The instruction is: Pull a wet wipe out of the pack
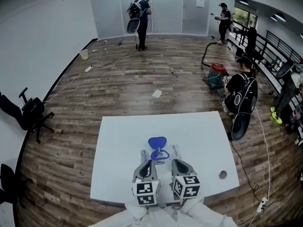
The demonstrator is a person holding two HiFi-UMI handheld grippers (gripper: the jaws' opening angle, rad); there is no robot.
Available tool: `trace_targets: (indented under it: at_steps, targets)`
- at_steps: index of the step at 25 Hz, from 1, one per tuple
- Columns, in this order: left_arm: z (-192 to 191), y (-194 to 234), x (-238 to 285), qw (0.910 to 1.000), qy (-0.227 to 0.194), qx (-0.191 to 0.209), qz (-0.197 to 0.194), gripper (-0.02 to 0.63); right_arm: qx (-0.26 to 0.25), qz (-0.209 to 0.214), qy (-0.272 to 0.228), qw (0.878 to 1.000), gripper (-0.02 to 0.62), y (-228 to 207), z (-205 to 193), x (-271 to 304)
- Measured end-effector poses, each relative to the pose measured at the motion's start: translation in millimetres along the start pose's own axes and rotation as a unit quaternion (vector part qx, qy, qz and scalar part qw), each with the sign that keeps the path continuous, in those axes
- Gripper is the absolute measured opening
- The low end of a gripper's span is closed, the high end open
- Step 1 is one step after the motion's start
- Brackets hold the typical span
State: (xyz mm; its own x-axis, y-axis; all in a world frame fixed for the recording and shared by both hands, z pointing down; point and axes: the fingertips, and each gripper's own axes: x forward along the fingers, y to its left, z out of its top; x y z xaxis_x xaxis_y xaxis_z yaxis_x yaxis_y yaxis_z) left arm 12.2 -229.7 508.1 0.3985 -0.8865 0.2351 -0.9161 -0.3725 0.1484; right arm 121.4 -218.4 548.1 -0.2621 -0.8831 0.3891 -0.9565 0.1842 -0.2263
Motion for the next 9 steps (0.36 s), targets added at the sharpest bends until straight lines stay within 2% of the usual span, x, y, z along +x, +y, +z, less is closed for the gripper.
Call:
trace_targets:
  at_steps: [9]
  targets:
    - [1.0,5.3,2.4,1.0,0.002,-0.002,0.001,-0.003,-0.003,0.002,0.001,1.0,0.014,2.9,1.8,4.5]
